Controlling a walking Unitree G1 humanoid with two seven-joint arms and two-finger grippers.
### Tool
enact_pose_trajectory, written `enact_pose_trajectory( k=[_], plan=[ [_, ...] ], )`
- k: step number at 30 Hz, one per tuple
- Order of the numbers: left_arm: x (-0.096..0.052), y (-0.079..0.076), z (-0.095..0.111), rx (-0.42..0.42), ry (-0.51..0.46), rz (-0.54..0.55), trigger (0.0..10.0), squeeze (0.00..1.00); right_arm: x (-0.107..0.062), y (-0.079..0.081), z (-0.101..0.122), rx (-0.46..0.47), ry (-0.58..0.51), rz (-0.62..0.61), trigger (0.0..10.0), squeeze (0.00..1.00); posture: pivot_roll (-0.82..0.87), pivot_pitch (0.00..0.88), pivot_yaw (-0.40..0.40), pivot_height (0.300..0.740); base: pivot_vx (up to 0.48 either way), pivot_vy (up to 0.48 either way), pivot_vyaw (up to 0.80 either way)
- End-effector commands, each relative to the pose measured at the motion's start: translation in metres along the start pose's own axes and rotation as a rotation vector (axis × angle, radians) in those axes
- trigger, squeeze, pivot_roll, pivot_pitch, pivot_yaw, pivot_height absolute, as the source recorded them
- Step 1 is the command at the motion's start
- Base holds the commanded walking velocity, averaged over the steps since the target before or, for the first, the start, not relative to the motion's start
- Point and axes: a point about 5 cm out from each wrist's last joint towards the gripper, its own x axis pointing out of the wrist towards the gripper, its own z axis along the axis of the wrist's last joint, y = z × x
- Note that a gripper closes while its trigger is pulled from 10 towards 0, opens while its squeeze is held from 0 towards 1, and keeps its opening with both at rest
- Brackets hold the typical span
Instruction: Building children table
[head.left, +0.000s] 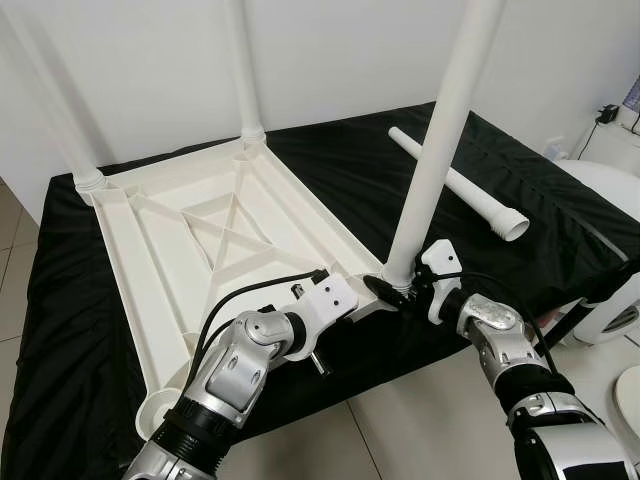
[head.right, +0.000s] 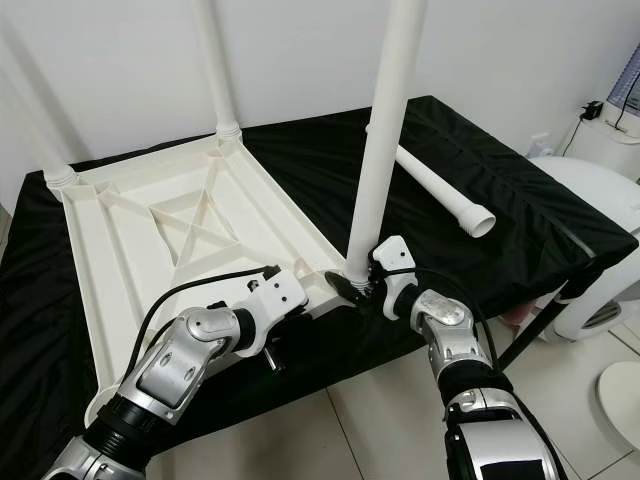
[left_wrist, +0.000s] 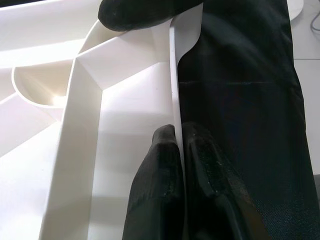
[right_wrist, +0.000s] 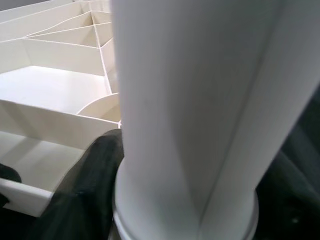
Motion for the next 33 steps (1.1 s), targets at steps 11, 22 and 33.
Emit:
enact_pose_trajectory(
  k=[11,22,33],
  plan=[
    [0.001,0.000,0.004,0.023,-0.009,0.037,10.0,0.00,-0.001,0.005,-0.005,0.017,0.004,0.045,0.0,0.00,-0.12,0.030,0.069,0.740,0.000,0.000,0.00],
    [0.003,-0.003,0.004,0.021,-0.013,0.035,10.0,0.00,-0.001,0.017,-0.020,0.111,-0.030,-0.099,10.0,0.00,-0.12,0.021,0.050,0.740,0.000,0.000,0.00],
    [0.003,-0.003,0.005,0.019,-0.015,0.038,10.0,0.00,0.007,0.022,-0.018,0.099,-0.035,-0.312,10.0,0.00,-0.12,0.030,0.047,0.740,0.000,0.000,0.00]
  ],
)
